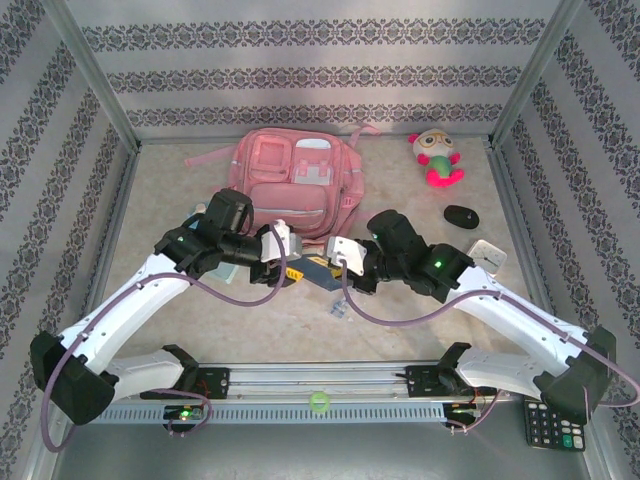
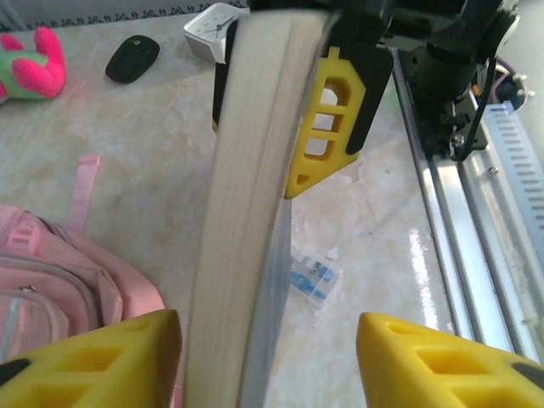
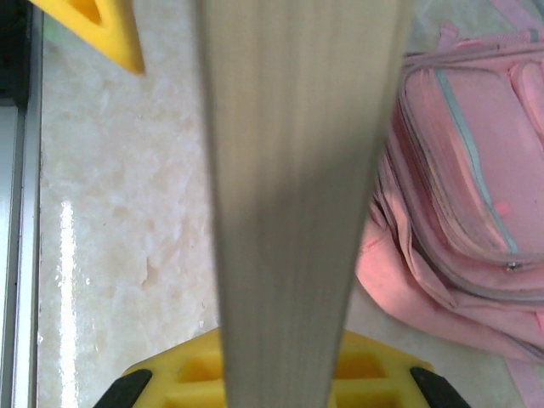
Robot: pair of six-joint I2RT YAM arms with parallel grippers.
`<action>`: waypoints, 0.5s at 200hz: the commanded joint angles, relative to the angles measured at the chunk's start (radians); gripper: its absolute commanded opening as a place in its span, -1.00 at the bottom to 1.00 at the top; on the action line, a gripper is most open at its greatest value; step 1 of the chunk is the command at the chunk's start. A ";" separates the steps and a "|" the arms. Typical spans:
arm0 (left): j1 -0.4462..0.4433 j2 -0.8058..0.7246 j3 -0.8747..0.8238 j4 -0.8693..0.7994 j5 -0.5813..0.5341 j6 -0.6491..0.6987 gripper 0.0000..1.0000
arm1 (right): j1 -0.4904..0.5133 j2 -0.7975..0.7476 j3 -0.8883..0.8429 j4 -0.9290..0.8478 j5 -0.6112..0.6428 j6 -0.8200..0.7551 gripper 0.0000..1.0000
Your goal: Pack books, pencil case, and school supplies into a backpack
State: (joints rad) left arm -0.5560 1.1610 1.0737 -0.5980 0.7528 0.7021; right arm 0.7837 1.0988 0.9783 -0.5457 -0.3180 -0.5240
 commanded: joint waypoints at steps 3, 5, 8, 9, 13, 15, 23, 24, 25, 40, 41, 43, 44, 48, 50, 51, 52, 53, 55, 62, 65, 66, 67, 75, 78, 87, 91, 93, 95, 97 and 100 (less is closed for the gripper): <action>-0.005 0.004 -0.024 0.078 0.038 -0.030 -0.26 | 0.007 -0.014 0.033 0.044 -0.045 -0.023 -0.97; -0.007 0.004 -0.023 0.078 0.038 -0.031 -0.32 | 0.005 -0.019 0.032 0.048 -0.047 -0.021 -0.96; -0.007 0.004 -0.023 0.079 0.042 -0.035 -0.42 | 0.000 -0.026 0.026 0.055 -0.051 -0.019 -0.94; -0.007 0.004 -0.023 0.079 0.043 -0.036 -0.46 | -0.001 -0.028 0.023 0.057 -0.053 -0.018 -0.93; -0.004 0.004 -0.021 0.084 0.045 -0.045 -0.64 | -0.012 -0.041 0.017 0.067 -0.061 -0.004 -0.88; -0.003 0.003 -0.021 0.086 0.046 -0.049 -0.71 | -0.018 -0.048 0.010 0.074 -0.068 0.003 -0.83; 0.004 -0.004 -0.026 0.107 0.063 -0.081 -0.90 | -0.058 -0.084 -0.021 0.108 -0.106 0.042 -0.59; 0.005 -0.005 -0.027 0.111 0.068 -0.085 -0.92 | -0.064 -0.089 -0.023 0.113 -0.112 0.049 -0.56; 0.007 -0.007 -0.029 0.113 0.074 -0.089 -0.94 | -0.070 -0.095 -0.030 0.119 -0.119 0.055 -0.53; 0.040 -0.032 -0.060 0.208 0.161 -0.176 -1.00 | -0.186 -0.192 -0.143 0.250 -0.255 0.172 -0.17; 0.044 -0.033 -0.062 0.218 0.168 -0.184 -1.00 | -0.191 -0.200 -0.152 0.256 -0.265 0.183 -0.15; 0.048 -0.039 -0.068 0.236 0.180 -0.200 -1.00 | -0.213 -0.214 -0.165 0.284 -0.286 0.204 -0.13; 0.050 -0.041 -0.070 0.245 0.185 -0.208 -1.00 | -0.222 -0.222 -0.177 0.296 -0.291 0.214 -0.11; 0.058 -0.047 -0.082 0.284 0.210 -0.241 -1.00 | -0.258 -0.251 -0.216 0.340 -0.330 0.253 -0.06; 0.062 -0.050 -0.088 0.305 0.216 -0.259 -1.00 | -0.276 -0.265 -0.230 0.369 -0.350 0.277 -0.04; 0.063 -0.052 -0.091 0.316 0.222 -0.268 -1.00 | -0.285 -0.272 -0.241 0.382 -0.359 0.282 -0.04; 0.065 -0.053 -0.094 0.326 0.226 -0.277 -1.00 | -0.294 -0.281 -0.252 0.396 -0.363 0.297 -0.03; 0.067 -0.053 -0.097 0.337 0.226 -0.286 -1.00 | -0.304 -0.288 -0.261 0.409 -0.369 0.311 -0.02; 0.071 -0.058 -0.103 0.353 0.236 -0.299 -1.00 | -0.320 -0.302 -0.280 0.433 -0.390 0.335 0.00; 0.082 -0.067 -0.122 0.432 0.277 -0.362 -1.00 | -0.378 -0.348 -0.332 0.517 -0.445 0.410 0.03; 0.086 -0.069 -0.130 0.463 0.287 -0.387 -1.00 | -0.401 -0.366 -0.360 0.548 -0.463 0.444 0.04; 0.087 -0.069 -0.132 0.473 0.290 -0.395 -1.00 | -0.409 -0.372 -0.368 0.558 -0.470 0.455 0.05; 0.088 -0.070 -0.134 0.483 0.292 -0.403 -1.00 | -0.416 -0.377 -0.372 0.568 -0.476 0.463 0.05; 0.096 -0.073 -0.146 0.553 0.320 -0.459 -1.00 | -0.464 -0.414 -0.417 0.625 -0.523 0.528 0.07; 0.096 -0.074 -0.150 0.574 0.328 -0.476 -1.00 | -0.477 -0.422 -0.430 0.642 -0.539 0.547 0.07; 0.096 -0.072 -0.153 0.617 0.350 -0.507 -1.00 | -0.516 -0.450 -0.462 0.685 -0.573 0.603 0.10; 0.098 -0.070 -0.152 0.627 0.360 -0.515 -1.00 | -0.528 -0.459 -0.473 0.704 -0.587 0.625 0.13; 0.097 -0.069 -0.151 0.632 0.364 -0.518 -1.00 | -0.534 -0.461 -0.478 0.714 -0.594 0.636 0.13; 0.097 -0.067 -0.150 0.638 0.369 -0.522 -1.00 | -0.540 -0.464 -0.485 0.726 -0.602 0.647 0.14; 0.097 -0.065 -0.149 0.643 0.373 -0.527 -1.00 | -0.546 -0.465 -0.493 0.737 -0.609 0.656 0.14; 0.097 -0.064 -0.146 0.650 0.384 -0.534 -1.00 | -0.552 -0.466 -0.501 0.753 -0.617 0.672 0.14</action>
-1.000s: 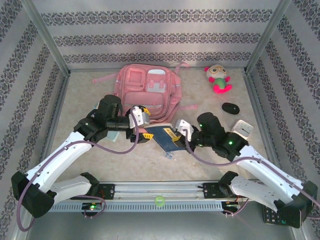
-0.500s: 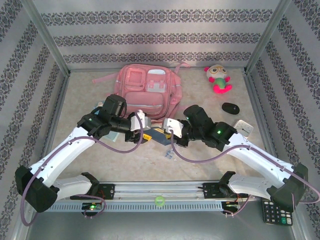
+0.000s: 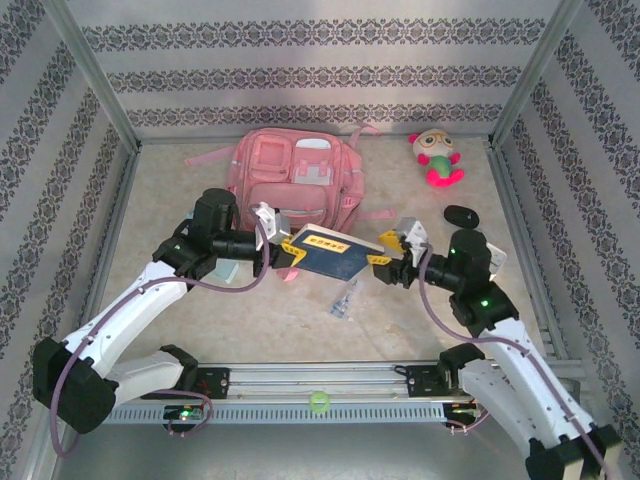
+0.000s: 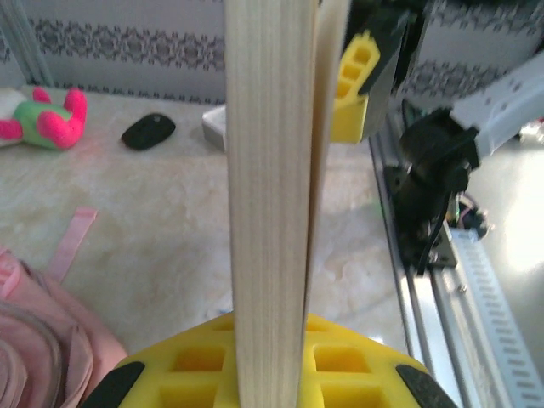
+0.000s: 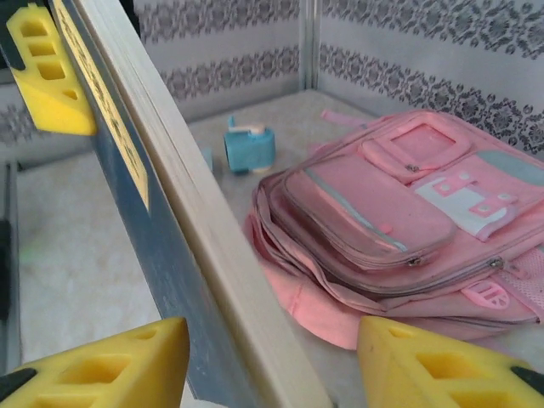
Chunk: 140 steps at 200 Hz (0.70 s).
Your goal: Pack books, pencil case, and school supplies into a backpack
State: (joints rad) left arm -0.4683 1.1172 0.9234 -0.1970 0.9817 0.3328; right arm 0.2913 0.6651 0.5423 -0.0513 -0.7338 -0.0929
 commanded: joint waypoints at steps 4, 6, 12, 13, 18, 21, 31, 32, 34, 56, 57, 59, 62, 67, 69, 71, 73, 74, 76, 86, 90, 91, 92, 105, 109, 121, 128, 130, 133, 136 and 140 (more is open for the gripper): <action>0.010 -0.017 0.006 0.258 0.165 -0.172 -1.00 | -0.067 -0.032 -0.072 0.283 -0.207 0.261 0.15; 0.011 -0.016 0.007 0.263 0.169 -0.176 -1.00 | -0.069 -0.032 -0.079 0.297 -0.211 0.271 0.15; 0.010 -0.010 0.008 0.286 0.179 -0.198 -1.00 | -0.072 -0.025 -0.091 0.339 -0.221 0.304 0.16; 0.010 -0.009 0.007 0.291 0.180 -0.201 -1.00 | -0.073 -0.024 -0.093 0.346 -0.224 0.308 0.16; 0.011 -0.006 0.005 0.316 0.185 -0.217 -1.00 | -0.072 -0.016 -0.097 0.381 -0.238 0.329 0.16; 0.011 -0.003 0.002 0.332 0.187 -0.230 -1.00 | -0.072 -0.007 -0.101 0.402 -0.247 0.342 0.16; 0.010 0.005 -0.002 0.377 0.192 -0.262 -1.00 | -0.067 0.021 -0.104 0.475 -0.278 0.392 0.15; 0.010 0.006 -0.002 0.381 0.191 -0.265 -1.00 | -0.066 0.024 -0.105 0.479 -0.282 0.397 0.15; 0.010 0.007 -0.003 0.386 0.191 -0.269 -1.00 | -0.065 0.029 -0.105 0.494 -0.288 0.404 0.15; 0.011 0.034 0.002 0.397 0.183 -0.275 -1.00 | -0.030 0.067 -0.089 0.578 -0.323 0.436 0.08; 0.011 0.034 0.001 0.397 0.183 -0.275 -1.00 | -0.028 0.069 -0.088 0.579 -0.324 0.436 0.08; 0.011 0.037 0.001 0.397 0.182 -0.273 -1.00 | -0.025 0.073 -0.085 0.579 -0.325 0.434 0.07; 0.010 0.040 0.001 0.396 0.180 -0.271 -0.99 | -0.019 0.077 -0.082 0.579 -0.325 0.432 0.05; 0.010 0.047 0.000 0.398 0.174 -0.267 -0.97 | -0.007 0.086 -0.073 0.576 -0.329 0.427 0.01; 0.010 0.049 -0.001 0.399 0.171 -0.266 -0.96 | -0.003 0.090 -0.069 0.576 -0.331 0.427 -0.02; 0.011 0.052 -0.001 0.399 0.167 -0.266 -0.95 | 0.001 0.094 -0.066 0.575 -0.334 0.426 -0.04; 0.011 0.053 -0.002 0.400 0.163 -0.265 -0.95 | 0.004 0.099 -0.062 0.575 -0.337 0.426 -0.07; 0.010 0.054 -0.003 0.402 0.161 -0.264 -0.95 | 0.005 0.100 -0.061 0.575 -0.339 0.425 -0.09; 0.010 0.055 -0.004 0.402 0.156 -0.261 -0.94 | 0.009 0.104 -0.058 0.576 -0.341 0.427 -0.13; 0.010 0.067 -0.004 0.392 0.129 -0.238 -0.92 | 0.022 0.120 -0.037 0.575 -0.347 0.430 -0.47; 0.010 0.070 -0.003 0.376 0.118 -0.221 -0.90 | 0.025 0.125 -0.032 0.575 -0.345 0.430 -0.65; 0.011 0.071 -0.002 0.371 0.114 -0.216 -0.89 | 0.026 0.126 -0.031 0.575 -0.344 0.432 -0.70; 0.012 0.072 -0.002 0.366 0.109 -0.211 -0.88 | 0.026 0.126 -0.030 0.575 -0.343 0.432 -0.75; 0.017 0.081 0.009 0.273 0.016 -0.113 -0.55 | 0.014 0.124 -0.029 0.554 -0.304 0.435 -1.00; 0.022 0.082 0.011 0.242 -0.018 -0.075 -0.43 | -0.002 0.120 -0.034 0.544 -0.293 0.441 -1.00; 0.039 0.092 0.004 0.175 -0.138 0.051 -0.05 | -0.061 0.105 -0.065 0.541 -0.260 0.481 -1.00; 0.050 0.105 0.001 0.140 -0.214 0.126 0.01 | -0.099 0.096 -0.084 0.530 -0.228 0.510 -1.00; 0.054 0.110 -0.001 0.132 -0.235 0.151 0.03 | -0.109 0.093 -0.090 0.525 -0.220 0.517 -1.00; 0.062 0.118 -0.002 0.125 -0.262 0.177 0.05 | -0.124 0.090 -0.095 0.514 -0.206 0.530 -1.00; 0.070 0.128 -0.004 0.122 -0.285 0.204 0.06 | -0.138 0.086 -0.102 0.505 -0.191 0.540 -1.00; 0.080 0.145 -0.003 0.114 -0.306 0.240 0.08 | -0.156 0.083 -0.110 0.492 -0.171 0.555 -1.00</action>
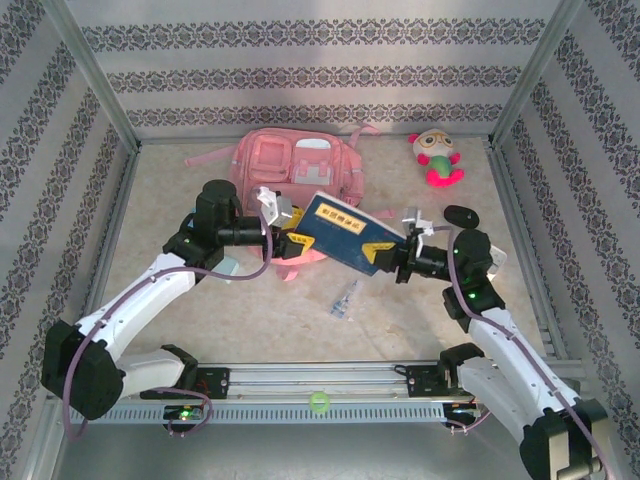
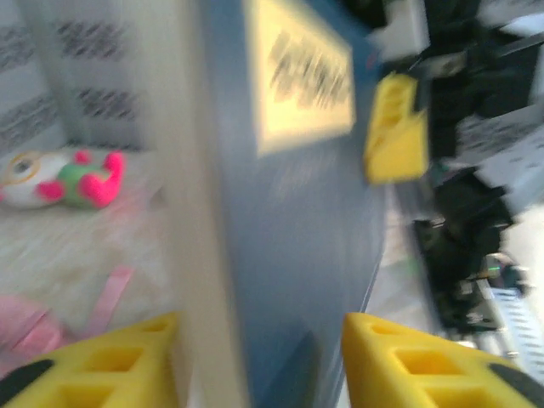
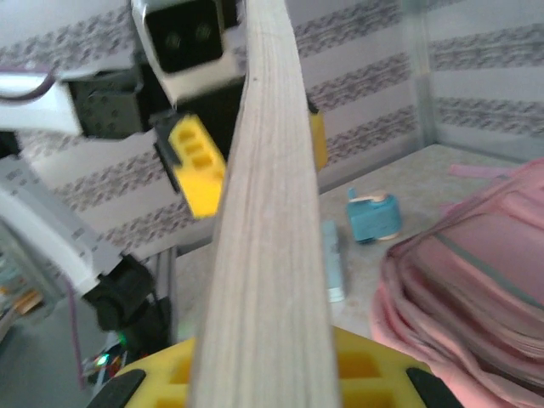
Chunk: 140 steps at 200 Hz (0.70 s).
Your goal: Pack books, pencil case, and school supplies into a backpack
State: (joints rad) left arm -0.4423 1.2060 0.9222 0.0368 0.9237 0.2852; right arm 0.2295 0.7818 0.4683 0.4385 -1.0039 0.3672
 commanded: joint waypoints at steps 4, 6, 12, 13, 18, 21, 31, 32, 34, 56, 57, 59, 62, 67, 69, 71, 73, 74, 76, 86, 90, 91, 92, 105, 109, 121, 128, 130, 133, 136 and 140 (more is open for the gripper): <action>0.065 0.074 0.003 -0.134 -0.271 0.323 0.11 | -0.105 -0.037 -0.042 -0.007 0.112 0.105 -1.00; 0.071 0.085 0.005 -0.142 -0.281 0.336 0.14 | -0.113 -0.038 -0.046 -0.015 0.124 0.108 -1.00; 0.084 0.119 0.022 -0.167 -0.307 0.390 0.21 | -0.122 -0.041 -0.049 -0.048 0.152 0.109 -1.00; 0.086 0.122 0.026 -0.173 -0.312 0.395 0.22 | -0.124 -0.042 -0.048 -0.057 0.157 0.109 -1.00; 0.093 0.157 0.043 -0.199 -0.337 0.446 0.28 | -0.128 -0.046 -0.042 -0.105 0.192 0.103 -1.00; 0.095 0.175 0.054 -0.214 -0.354 0.473 0.32 | -0.128 -0.047 -0.040 -0.131 0.216 0.097 -1.00; 0.098 0.237 0.083 -0.221 -0.416 0.531 0.39 | -0.129 -0.051 -0.031 -0.195 0.253 0.076 -1.00; 0.100 0.243 0.086 -0.218 -0.421 0.535 0.40 | -0.129 -0.051 -0.030 -0.200 0.253 0.074 -1.00; 0.101 0.256 0.091 -0.215 -0.429 0.546 0.42 | -0.129 -0.051 -0.030 -0.207 0.255 0.069 -1.00; 0.109 0.392 0.170 -0.209 -0.500 0.641 0.47 | -0.130 -0.051 -0.026 -0.244 0.270 0.051 -1.00; 0.109 0.399 0.174 -0.210 -0.503 0.645 0.47 | -0.130 -0.050 -0.027 -0.244 0.269 0.051 -1.00; 0.111 0.409 0.185 -0.214 -0.504 0.653 0.47 | -0.129 -0.051 -0.028 -0.244 0.268 0.050 -1.00; 0.111 0.430 0.200 -0.224 -0.508 0.665 0.47 | -0.130 -0.053 -0.028 -0.245 0.266 0.048 -1.00; 0.113 0.461 0.228 -0.244 -0.511 0.685 0.47 | -0.129 -0.055 -0.030 -0.246 0.262 0.048 -1.00; 0.113 0.474 0.241 -0.250 -0.512 0.691 0.47 | -0.129 -0.056 -0.030 -0.247 0.262 0.048 -1.00; 0.113 0.486 0.253 -0.260 -0.514 0.698 0.47 | -0.129 -0.058 -0.030 -0.248 0.261 0.048 -1.00; 0.114 0.497 0.266 -0.268 -0.518 0.704 0.47 | -0.129 -0.059 -0.032 -0.248 0.259 0.049 -1.00; 0.114 0.503 0.271 -0.273 -0.520 0.707 0.46 | -0.128 -0.060 -0.032 -0.249 0.259 0.048 -1.00; 0.115 0.512 0.282 -0.280 -0.523 0.712 0.46 | -0.128 -0.063 -0.033 -0.249 0.258 0.046 -1.00; 0.117 0.565 0.333 -0.315 -0.537 0.735 0.46 | -0.128 -0.076 -0.037 -0.255 0.253 0.043 -1.00; 0.117 0.581 0.349 -0.327 -0.538 0.747 0.46 | -0.129 -0.081 -0.039 -0.260 0.251 0.041 -1.00; 0.119 0.584 0.353 -0.330 -0.537 0.749 0.46 | -0.129 -0.082 -0.040 -0.261 0.251 0.041 -1.00; 0.119 0.588 0.357 -0.331 -0.537 0.752 0.46 | -0.129 -0.085 -0.040 -0.262 0.251 0.040 -1.00; 0.119 0.630 0.405 -0.394 -0.520 0.792 0.45 | -0.128 -0.106 -0.046 -0.279 0.254 0.033 -1.00; 0.119 0.639 0.416 -0.408 -0.517 0.797 0.45 | -0.128 -0.112 -0.047 -0.285 0.255 0.032 -1.00; 0.119 0.662 0.441 -0.448 -0.501 0.811 0.46 | -0.129 -0.128 -0.053 -0.300 0.259 0.025 -1.00; 0.119 0.675 0.453 -0.474 -0.496 0.821 0.46 | -0.129 -0.135 -0.054 -0.305 0.261 0.023 -1.00; 0.119 0.679 0.457 -0.480 -0.493 0.825 0.46 | -0.128 -0.137 -0.056 -0.307 0.261 0.023 -1.00; 0.119 0.684 0.461 -0.491 -0.491 0.828 0.47 | -0.128 -0.139 -0.057 -0.309 0.262 0.022 -1.00; 0.120 0.689 0.465 -0.499 -0.490 0.830 0.48 | -0.128 -0.139 -0.059 -0.311 0.261 0.021 -1.00; 0.120 0.694 0.472 -0.510 -0.486 0.833 0.49 | -0.129 -0.139 -0.058 -0.313 0.261 0.021 -1.00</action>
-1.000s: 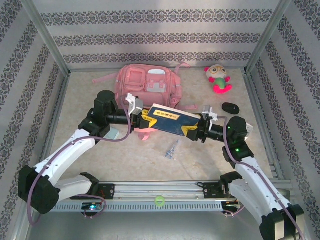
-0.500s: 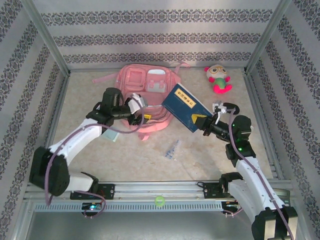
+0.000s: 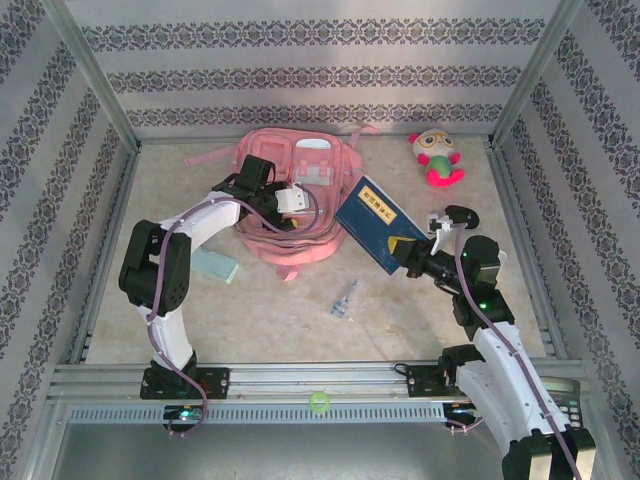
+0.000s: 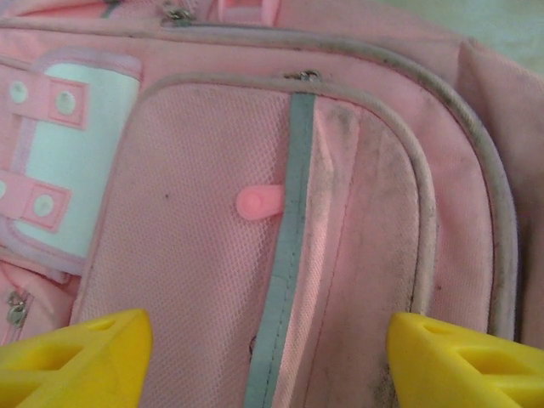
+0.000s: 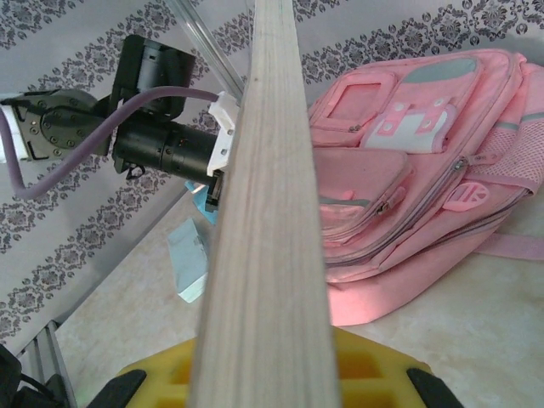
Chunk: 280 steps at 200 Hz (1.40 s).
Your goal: Pack books, pencil case, and school supplies into a backpack
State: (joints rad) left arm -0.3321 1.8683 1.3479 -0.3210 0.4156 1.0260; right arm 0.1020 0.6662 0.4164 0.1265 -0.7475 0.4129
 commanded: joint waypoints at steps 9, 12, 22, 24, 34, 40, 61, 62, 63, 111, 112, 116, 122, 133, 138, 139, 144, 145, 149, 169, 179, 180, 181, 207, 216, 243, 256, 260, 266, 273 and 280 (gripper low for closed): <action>0.009 0.042 0.056 -0.176 0.033 0.097 0.53 | -0.001 -0.027 -0.010 -0.003 0.001 -0.026 -1.00; 0.009 0.043 0.057 -0.181 0.036 0.098 0.54 | -0.001 -0.028 -0.009 -0.003 -0.001 -0.027 -1.00; 0.009 0.046 0.057 -0.189 0.042 0.098 0.58 | -0.001 -0.026 -0.009 -0.003 -0.002 -0.027 -1.00; 0.009 0.047 0.057 -0.191 0.044 0.098 0.59 | -0.001 -0.026 -0.009 -0.003 -0.002 -0.028 -1.00; 0.008 0.049 0.055 -0.191 0.043 0.098 0.61 | -0.002 -0.025 -0.010 -0.004 -0.003 -0.031 -1.00; 0.009 0.051 0.050 -0.181 0.038 0.094 0.63 | -0.001 -0.022 -0.009 -0.004 -0.002 -0.032 -1.00; 0.008 0.065 0.049 -0.182 0.035 0.092 0.70 | -0.002 -0.016 -0.005 0.002 -0.008 -0.035 -1.00; 0.008 0.066 0.048 -0.182 0.036 0.092 0.70 | -0.001 -0.016 -0.005 0.002 -0.008 -0.034 -1.00; 0.008 0.065 0.048 -0.182 0.036 0.092 0.70 | -0.002 -0.016 -0.005 0.001 -0.009 -0.035 -1.00; 0.008 0.080 -0.025 0.035 -0.098 0.047 0.36 | -0.002 -0.028 -0.011 0.000 0.007 -0.002 -1.00; 0.007 0.079 -0.025 0.036 -0.100 0.044 0.31 | -0.001 -0.028 -0.011 0.000 0.010 0.000 -1.00; 0.007 0.078 -0.024 0.038 -0.102 0.037 0.12 | -0.001 -0.029 -0.010 -0.008 0.022 0.013 -1.00; 0.006 0.066 -0.024 0.043 -0.097 0.020 -0.11 | -0.002 -0.032 -0.007 -0.022 0.046 0.036 -1.00; 0.005 0.029 -0.032 0.046 -0.068 -0.030 -0.32 | -0.003 -0.032 0.000 -0.045 0.084 0.089 -1.00; 0.004 0.004 -0.032 0.035 -0.049 -0.048 -0.46 | -0.002 -0.032 0.002 -0.053 0.102 0.117 -1.00; 0.004 0.000 -0.032 0.030 -0.045 -0.050 -0.50 | -0.002 -0.033 0.002 -0.056 0.106 0.123 -1.00; 0.003 -0.022 -0.032 0.014 -0.031 -0.071 -0.67 | -0.002 -0.033 0.007 -0.065 0.127 0.156 -1.00; 0.003 -0.027 -0.032 0.011 -0.028 -0.075 -0.70 | -0.002 -0.033 0.008 -0.067 0.130 0.163 -1.00; 0.002 -0.046 -0.033 0.006 -0.020 -0.099 -0.79 | -0.001 -0.031 0.011 -0.079 0.146 0.192 -1.00; -0.003 -0.138 -0.038 -0.005 0.026 -0.223 -1.00 | -0.001 -0.011 0.048 -0.141 0.187 0.341 -1.00; -0.007 -0.175 -0.039 0.004 0.037 -0.296 -1.00 | -0.002 0.007 0.075 -0.190 0.193 0.411 -1.00; -0.007 -0.178 -0.039 0.006 0.039 -0.304 -1.00 | -0.002 0.009 0.078 -0.197 0.195 0.418 -1.00; -0.008 -0.179 -0.039 0.008 0.039 -0.313 -1.00 | -0.002 0.009 0.081 -0.205 0.197 0.425 -1.00; -0.025 -0.233 -0.016 0.026 0.056 -0.501 -1.00 | -0.001 0.053 0.136 -0.297 0.161 0.579 -1.00; -0.033 -0.241 -0.003 0.029 0.052 -0.558 -1.00 | 0.009 0.048 0.128 -0.295 0.175 0.648 -1.00; -0.041 -0.260 0.031 0.042 0.046 -0.693 -1.00 | 0.111 -0.013 0.118 -0.300 0.308 0.747 -1.00; -0.039 -0.264 0.049 0.040 0.046 -0.733 -1.00 | 0.192 -0.014 0.101 -0.261 0.378 0.811 -1.00; -0.041 -0.263 0.054 0.037 0.052 -0.741 -1.00 | 0.221 -0.009 0.094 -0.243 0.402 0.829 -1.00; -0.041 -0.263 0.063 0.032 0.061 -0.745 -1.00 | 0.270 0.003 0.087 -0.215 0.447 0.851 -1.00; -0.042 -0.263 0.070 0.030 0.066 -0.754 -1.00 | 0.327 0.024 0.080 -0.177 0.497 0.872 -1.00; -0.042 -0.265 0.075 0.031 0.067 -0.764 -1.00 | 0.376 0.049 0.076 -0.136 0.539 0.888 -1.00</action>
State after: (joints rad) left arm -0.3668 1.6428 1.3487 -0.3511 0.4274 0.3836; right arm 0.3439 0.6735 0.5068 -0.1555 -0.3904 1.1625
